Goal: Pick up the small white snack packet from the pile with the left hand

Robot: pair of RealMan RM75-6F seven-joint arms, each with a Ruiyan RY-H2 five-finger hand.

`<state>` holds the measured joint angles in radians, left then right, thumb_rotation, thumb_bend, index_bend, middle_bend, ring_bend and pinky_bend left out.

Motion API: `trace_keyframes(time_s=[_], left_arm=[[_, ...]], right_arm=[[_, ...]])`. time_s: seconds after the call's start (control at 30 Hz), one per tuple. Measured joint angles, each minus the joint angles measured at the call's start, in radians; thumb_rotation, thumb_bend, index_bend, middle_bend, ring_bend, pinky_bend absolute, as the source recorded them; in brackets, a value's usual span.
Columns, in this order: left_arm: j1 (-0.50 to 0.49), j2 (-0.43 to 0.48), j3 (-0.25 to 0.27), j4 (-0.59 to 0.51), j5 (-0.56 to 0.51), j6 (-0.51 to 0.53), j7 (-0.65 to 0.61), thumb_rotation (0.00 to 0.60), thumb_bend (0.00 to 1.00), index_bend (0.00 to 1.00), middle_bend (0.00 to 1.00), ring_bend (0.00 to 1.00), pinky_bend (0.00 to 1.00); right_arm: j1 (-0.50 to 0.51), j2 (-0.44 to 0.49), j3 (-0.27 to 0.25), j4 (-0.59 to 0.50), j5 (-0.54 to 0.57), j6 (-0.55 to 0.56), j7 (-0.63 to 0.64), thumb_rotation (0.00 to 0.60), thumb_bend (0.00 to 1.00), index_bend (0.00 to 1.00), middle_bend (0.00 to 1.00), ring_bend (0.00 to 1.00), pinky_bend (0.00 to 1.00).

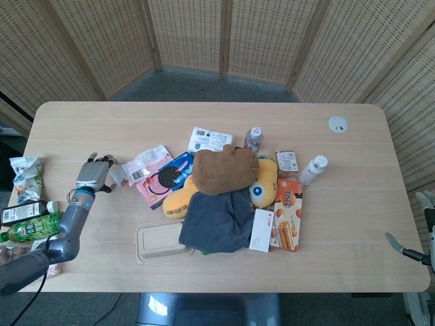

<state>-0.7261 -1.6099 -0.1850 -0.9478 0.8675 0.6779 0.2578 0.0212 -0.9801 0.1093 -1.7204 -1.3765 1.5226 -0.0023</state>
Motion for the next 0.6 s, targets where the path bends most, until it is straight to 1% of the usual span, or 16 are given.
trace_keyframes(time_s=[0.23,0.47,0.6], left_arm=[[-0.005,-0.007,0.003,0.033,-0.013,-0.02,0.006,0.6,0.37,0.22,0.14,0.19,0.0],[-0.024,-0.041,0.004,0.077,-0.022,-0.045,0.023,0.6,0.37,0.2,0.14,0.19,0.0],[-0.039,-0.063,0.006,0.101,-0.025,-0.053,0.042,0.6,0.37,0.22,0.15,0.19,0.0]], right_arm=[[0.0,0.0,0.002,-0.001,0.005,-0.005,-0.007,0.342,0.22,0.0,0.0,0.0,0.0],[-0.002,0.003,0.006,-0.003,0.012,-0.007,-0.009,0.342,0.22,0.0,0.0,0.0,0.0],[-0.007,0.005,0.007,-0.003,0.017,-0.003,-0.006,0.343,0.22,0.0,0.0,0.0,0.0]])
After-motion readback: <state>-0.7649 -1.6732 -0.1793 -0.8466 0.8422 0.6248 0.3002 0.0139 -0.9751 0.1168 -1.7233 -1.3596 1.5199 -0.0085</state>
